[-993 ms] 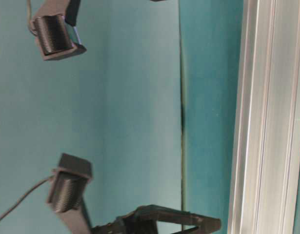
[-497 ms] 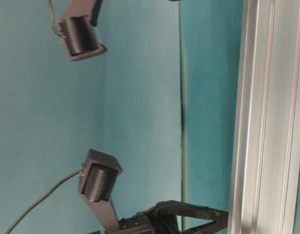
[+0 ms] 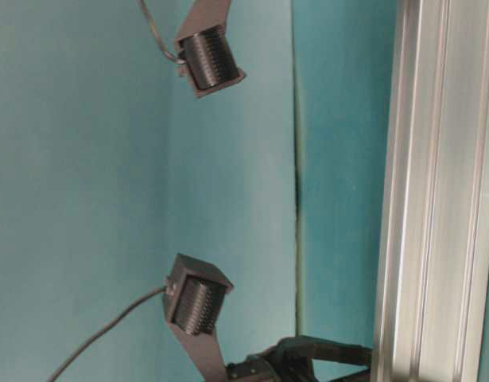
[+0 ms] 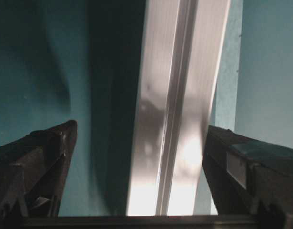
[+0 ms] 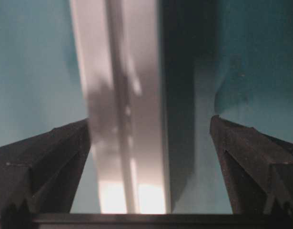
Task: Lift the metal rail with both hands.
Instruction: 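Lower both open grippers over the rail near each end, then close both grippers on the silver rail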
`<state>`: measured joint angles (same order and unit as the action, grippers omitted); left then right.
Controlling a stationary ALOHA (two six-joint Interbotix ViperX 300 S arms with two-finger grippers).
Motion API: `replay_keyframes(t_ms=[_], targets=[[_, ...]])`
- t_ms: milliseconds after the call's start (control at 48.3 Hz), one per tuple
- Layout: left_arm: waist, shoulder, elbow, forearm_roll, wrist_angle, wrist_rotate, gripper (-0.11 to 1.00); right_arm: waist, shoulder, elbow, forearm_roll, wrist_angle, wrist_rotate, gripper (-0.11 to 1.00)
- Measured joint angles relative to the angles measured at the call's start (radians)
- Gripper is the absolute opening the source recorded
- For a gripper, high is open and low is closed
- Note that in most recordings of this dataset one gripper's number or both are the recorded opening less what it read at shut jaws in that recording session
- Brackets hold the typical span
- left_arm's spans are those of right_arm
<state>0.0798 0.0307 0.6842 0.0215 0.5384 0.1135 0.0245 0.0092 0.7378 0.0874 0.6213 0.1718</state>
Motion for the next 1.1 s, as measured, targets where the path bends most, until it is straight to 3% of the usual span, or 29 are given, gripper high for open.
replay_keyframes(t_ms=[828,931,1097], targets=[[0.014,0.012,0.032,-0.002,-0.037,0.000,0.92,-0.014,0.034,0.008,0.000,-0.051,0.009,0.99],[0.009,0.011,0.031,0.000,-0.037,0.000,0.79,-0.015,0.034,0.008,0.002,-0.048,0.012,0.90],[-0.018,-0.005,0.031,0.000,-0.044,0.029,0.34,-0.011,0.034,0.003,0.011,-0.025,0.012,0.53]])
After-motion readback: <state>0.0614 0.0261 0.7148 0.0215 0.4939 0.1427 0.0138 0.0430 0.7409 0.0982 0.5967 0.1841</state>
